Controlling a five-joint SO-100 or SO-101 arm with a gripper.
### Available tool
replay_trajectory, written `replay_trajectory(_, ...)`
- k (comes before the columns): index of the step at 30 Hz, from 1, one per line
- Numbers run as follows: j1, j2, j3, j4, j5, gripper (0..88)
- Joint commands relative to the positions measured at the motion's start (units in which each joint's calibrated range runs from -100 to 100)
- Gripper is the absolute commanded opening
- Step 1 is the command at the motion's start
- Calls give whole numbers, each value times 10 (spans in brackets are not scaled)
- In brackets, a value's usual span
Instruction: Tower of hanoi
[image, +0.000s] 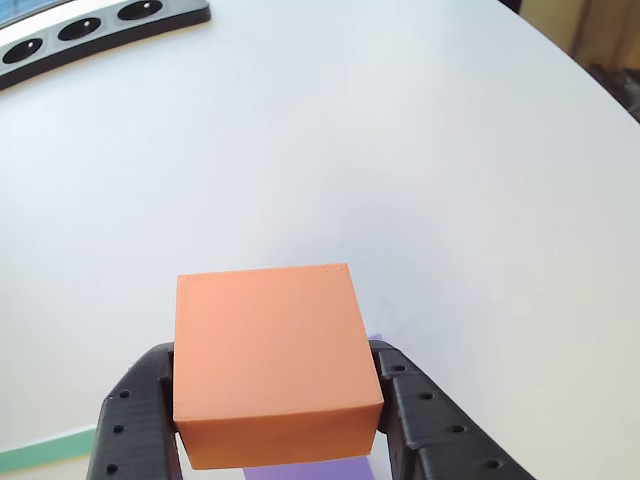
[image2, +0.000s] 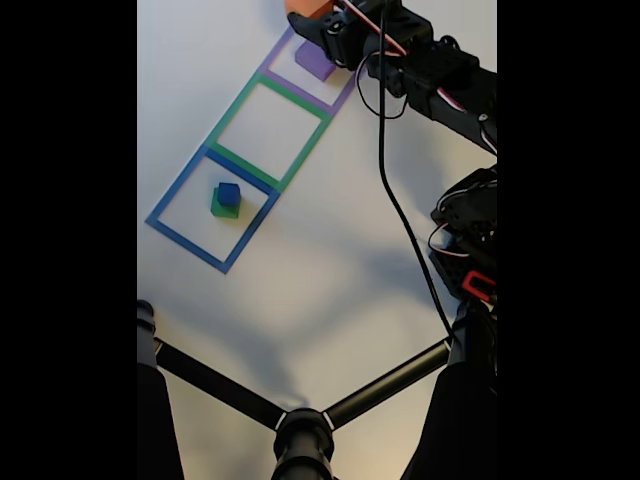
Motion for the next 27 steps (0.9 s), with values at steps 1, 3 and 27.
replay_trajectory(1, -16, -98, -134, 235, 0, 105)
replay_trajectory(3, -23, -125, -189, 335, 0, 105)
replay_trajectory(27, -140, -269, -328, 739, 0, 103)
